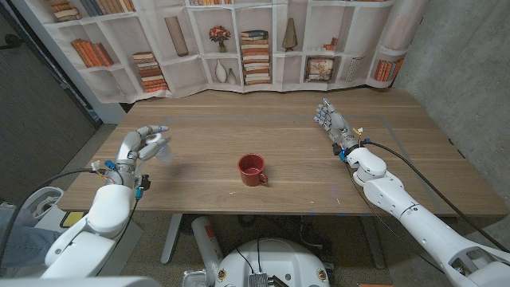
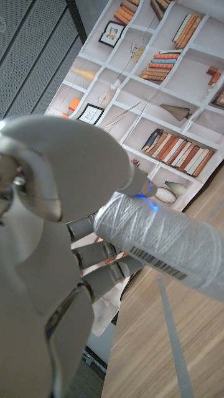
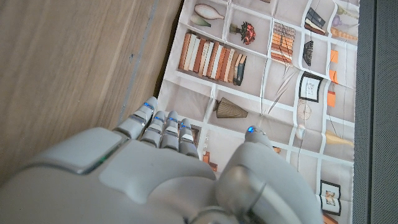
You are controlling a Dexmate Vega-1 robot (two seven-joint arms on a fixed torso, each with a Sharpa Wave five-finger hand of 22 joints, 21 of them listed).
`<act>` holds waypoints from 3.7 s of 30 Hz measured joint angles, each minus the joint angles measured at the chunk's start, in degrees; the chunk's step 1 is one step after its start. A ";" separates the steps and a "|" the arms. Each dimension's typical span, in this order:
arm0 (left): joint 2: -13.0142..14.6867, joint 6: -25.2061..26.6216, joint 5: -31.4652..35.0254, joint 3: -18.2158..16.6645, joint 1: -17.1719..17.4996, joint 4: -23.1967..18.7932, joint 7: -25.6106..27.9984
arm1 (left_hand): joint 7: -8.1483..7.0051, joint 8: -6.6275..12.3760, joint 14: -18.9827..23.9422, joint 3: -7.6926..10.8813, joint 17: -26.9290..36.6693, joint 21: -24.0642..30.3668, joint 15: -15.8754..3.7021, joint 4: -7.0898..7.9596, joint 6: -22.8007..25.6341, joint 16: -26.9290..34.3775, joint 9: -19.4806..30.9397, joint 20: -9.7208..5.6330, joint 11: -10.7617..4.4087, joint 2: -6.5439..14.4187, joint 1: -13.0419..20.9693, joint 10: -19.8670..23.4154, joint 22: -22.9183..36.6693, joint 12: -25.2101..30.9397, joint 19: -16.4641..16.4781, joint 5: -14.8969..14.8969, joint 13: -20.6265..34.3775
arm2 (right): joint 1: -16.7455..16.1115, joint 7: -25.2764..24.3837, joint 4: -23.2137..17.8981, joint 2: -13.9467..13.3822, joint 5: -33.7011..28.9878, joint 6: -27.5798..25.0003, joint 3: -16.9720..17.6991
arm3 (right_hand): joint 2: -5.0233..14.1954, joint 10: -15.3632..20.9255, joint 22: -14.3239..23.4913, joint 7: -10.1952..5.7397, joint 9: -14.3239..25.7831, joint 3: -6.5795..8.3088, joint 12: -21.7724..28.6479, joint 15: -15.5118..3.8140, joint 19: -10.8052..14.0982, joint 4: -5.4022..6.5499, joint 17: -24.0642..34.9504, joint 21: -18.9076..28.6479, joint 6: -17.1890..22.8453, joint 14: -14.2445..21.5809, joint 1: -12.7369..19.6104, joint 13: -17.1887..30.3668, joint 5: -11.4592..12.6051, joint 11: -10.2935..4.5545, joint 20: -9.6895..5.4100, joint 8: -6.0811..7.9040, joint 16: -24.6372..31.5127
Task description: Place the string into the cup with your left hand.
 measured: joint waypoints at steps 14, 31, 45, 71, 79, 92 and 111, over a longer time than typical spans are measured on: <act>0.70 2.57 0.99 -0.11 -1.76 -2.25 -2.08 | 0.30 0.00 0.01 0.16 0.27 0.47 -0.01 0.16 0.31 -0.05 0.00 0.20 -0.24 -0.01 0.01 0.41 -0.02 0.00 -0.21 -0.01 0.53 | 0.71 1.05 1.53 0.38 0.41 0.64 0.16 | 0.00 0.12 0.00 0.00 0.00 -0.25 0.00 0.00 0.00 -0.24 0.00 0.00 0.00 0.00 0.00 0.00 0.00 0.12 0.00 0.00 0.00; 1.93 3.98 1.86 -0.11 -4.03 -3.85 -4.75 | 0.00 0.00 0.02 0.65 0.53 1.49 -0.01 0.13 0.62 -0.39 0.00 -0.14 -0.02 -0.01 0.02 0.81 -0.23 -0.43 -0.56 -0.01 1.12 | 1.47 1.50 2.30 0.53 0.46 0.80 0.16 | 0.30 0.11 -0.01 0.00 0.00 -0.24 0.00 0.00 0.00 -0.24 0.00 0.00 0.00 0.00 0.31 0.00 0.00 0.11 0.00 0.00 0.00; 2.88 4.08 1.90 0.47 -6.19 -3.90 -6.13 | 0.00 0.00 0.52 0.83 0.80 2.35 0.09 -0.05 0.61 -0.40 0.00 -0.14 -0.01 -0.02 0.02 1.41 -0.24 -0.65 -0.56 -0.02 1.59 | 0.94 0.96 1.36 0.13 0.42 0.58 0.34 | 0.30 0.11 -0.01 0.32 0.00 -0.24 0.00 0.00 0.00 -0.24 0.00 0.00 0.31 0.00 0.31 0.00 0.00 0.11 0.00 0.00 0.00; 5.98 3.89 1.27 3.73 -10.43 -2.78 -9.38 | 0.20 0.00 0.62 1.28 1.33 3.45 -0.01 -0.04 0.82 -0.83 0.00 -0.35 -0.01 -0.03 0.03 1.41 -0.54 -1.09 -1.16 0.28 2.38 | -0.41 0.33 -0.23 -0.61 0.82 0.63 1.16 | 0.30 0.11 -0.01 0.31 0.00 -0.24 0.00 0.00 0.00 -0.24 0.00 0.00 0.31 0.00 0.31 0.00 0.00 0.10 0.00 0.00 0.00; 6.90 2.12 0.75 4.54 -11.31 -1.90 -10.13 | 0.20 0.00 0.62 1.28 1.32 3.80 -0.01 -0.04 0.82 -0.83 0.00 -0.25 0.00 -0.09 0.09 1.42 -0.67 -1.49 -1.26 0.28 2.65 | -0.44 0.10 -0.24 -0.56 0.84 0.67 1.19 | 0.30 0.10 -0.02 0.31 0.00 -0.24 0.00 0.00 0.00 -0.24 0.00 0.00 0.31 0.00 0.31 0.00 0.00 0.10 0.00 0.00 0.00; 8.63 -1.99 -0.88 5.53 -11.76 -0.52 -11.54 | 0.20 0.00 0.62 1.45 1.60 4.24 -0.01 0.14 0.82 -0.84 0.00 -0.56 -0.20 0.02 0.00 1.82 -0.78 -1.76 -1.57 0.28 2.91 | -0.37 -0.47 -0.06 0.02 0.57 0.90 0.95 | 0.53 0.10 -0.01 0.31 0.00 -0.48 0.00 0.00 0.00 -0.48 0.00 0.00 0.31 0.00 0.07 0.00 0.00 0.10 0.00 0.00 0.00; 10.70 -6.18 -2.32 8.42 -13.51 1.16 -12.50 | 0.20 -0.40 0.62 1.77 2.07 4.92 -0.02 -0.01 0.82 -1.29 0.00 -0.55 -0.21 0.29 0.01 1.83 -1.01 -2.15 -2.19 0.27 3.44 | -0.37 -1.00 -0.17 0.42 0.17 1.17 0.73 | 0.53 0.10 -0.02 0.31 0.00 -0.48 0.00 0.00 0.00 -0.48 0.00 0.00 0.31 0.00 0.07 0.00 0.00 0.10 0.00 0.00 0.00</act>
